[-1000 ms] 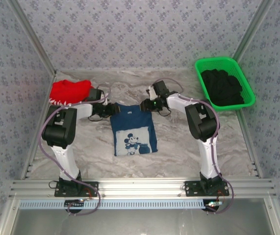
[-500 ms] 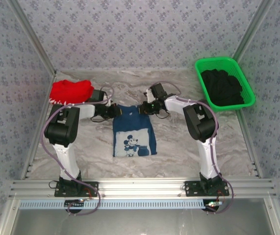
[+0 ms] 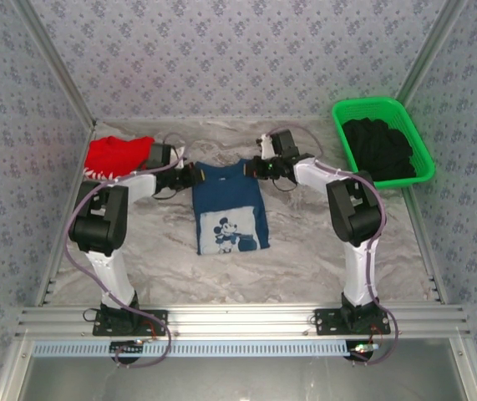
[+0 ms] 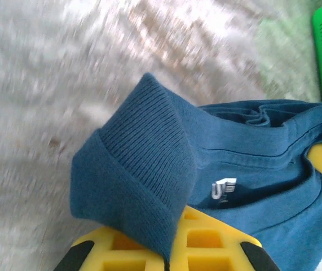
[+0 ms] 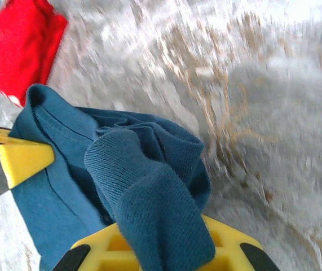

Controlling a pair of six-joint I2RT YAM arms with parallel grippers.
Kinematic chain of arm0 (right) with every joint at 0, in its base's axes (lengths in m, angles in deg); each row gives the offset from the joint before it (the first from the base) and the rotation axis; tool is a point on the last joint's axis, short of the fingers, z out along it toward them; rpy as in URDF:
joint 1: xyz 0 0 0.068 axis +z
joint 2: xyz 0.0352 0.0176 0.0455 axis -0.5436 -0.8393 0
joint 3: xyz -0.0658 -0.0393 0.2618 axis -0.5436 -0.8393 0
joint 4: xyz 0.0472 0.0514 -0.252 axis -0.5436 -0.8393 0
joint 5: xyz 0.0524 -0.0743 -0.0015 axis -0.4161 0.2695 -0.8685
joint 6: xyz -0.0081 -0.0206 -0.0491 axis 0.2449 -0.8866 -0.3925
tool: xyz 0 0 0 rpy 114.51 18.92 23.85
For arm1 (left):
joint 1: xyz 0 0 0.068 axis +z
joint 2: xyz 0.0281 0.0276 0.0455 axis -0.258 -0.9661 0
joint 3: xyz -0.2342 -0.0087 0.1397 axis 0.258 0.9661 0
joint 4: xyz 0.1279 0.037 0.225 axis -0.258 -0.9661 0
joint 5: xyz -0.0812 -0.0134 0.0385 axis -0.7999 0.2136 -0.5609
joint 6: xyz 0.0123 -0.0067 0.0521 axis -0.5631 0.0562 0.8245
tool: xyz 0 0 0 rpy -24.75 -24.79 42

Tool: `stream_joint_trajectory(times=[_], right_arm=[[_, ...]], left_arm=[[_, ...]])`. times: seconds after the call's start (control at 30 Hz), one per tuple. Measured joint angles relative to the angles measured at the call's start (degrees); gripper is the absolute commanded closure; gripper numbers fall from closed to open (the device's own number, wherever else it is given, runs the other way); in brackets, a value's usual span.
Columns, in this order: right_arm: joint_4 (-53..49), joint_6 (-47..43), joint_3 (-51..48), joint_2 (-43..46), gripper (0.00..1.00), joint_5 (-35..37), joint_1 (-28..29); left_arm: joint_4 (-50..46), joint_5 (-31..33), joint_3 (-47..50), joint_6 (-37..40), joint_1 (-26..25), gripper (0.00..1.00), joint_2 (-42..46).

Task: Fold the inside-out t-shirt

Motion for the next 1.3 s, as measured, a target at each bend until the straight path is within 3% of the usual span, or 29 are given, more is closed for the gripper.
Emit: stream_joint_trajectory(times=[0.2,0.4,0.53,0.63,0.77,0.9,1.1,1.3], right_arm=[[1.33,0.31,8.79,0.98,1.00,0.33,-0.90],[2.93,-1.57,9.94,9.99,1.00,1.42,-1.14],[7.67,-2.95,1.03,20.15,1.00,1.62,-0.50],[11.37,-3.61,-10.29,27.65,1.00,1.88,0.87],[14.58,-4.00,-29.53,36.15,1.00,3.52,4.37],[14.34,-3.69,-44.00,41.66,1.00,6.56,8.39],[12.98,-2.58,-47.45,44.46,1.00,10.75,8.00],[10.34,-1.33,-43.63,37.99,1.00,13.38,5.84]], left_arm=[[-0.85,0.55,-12.33,0.02,-0.02,1.00,0.90],[-0.74,1.81,-14.73,0.48,-0.42,1.00,9.79],[1.66,2.58,-7.76,0.44,-1.99,1.00,18.29],[3.78,3.23,2.62,0.26,-4.66,1.00,24.76],[4.33,5.55,16.85,-0.22,-11.28,1.00,30.36],[3.48,7.39,24.44,-0.63,-17.90,1.00,32.35],[4.20,9.51,25.00,-0.37,-19.43,1.00,31.76],[4.15,10.84,22.16,1.18,-19.28,1.00,24.55]])
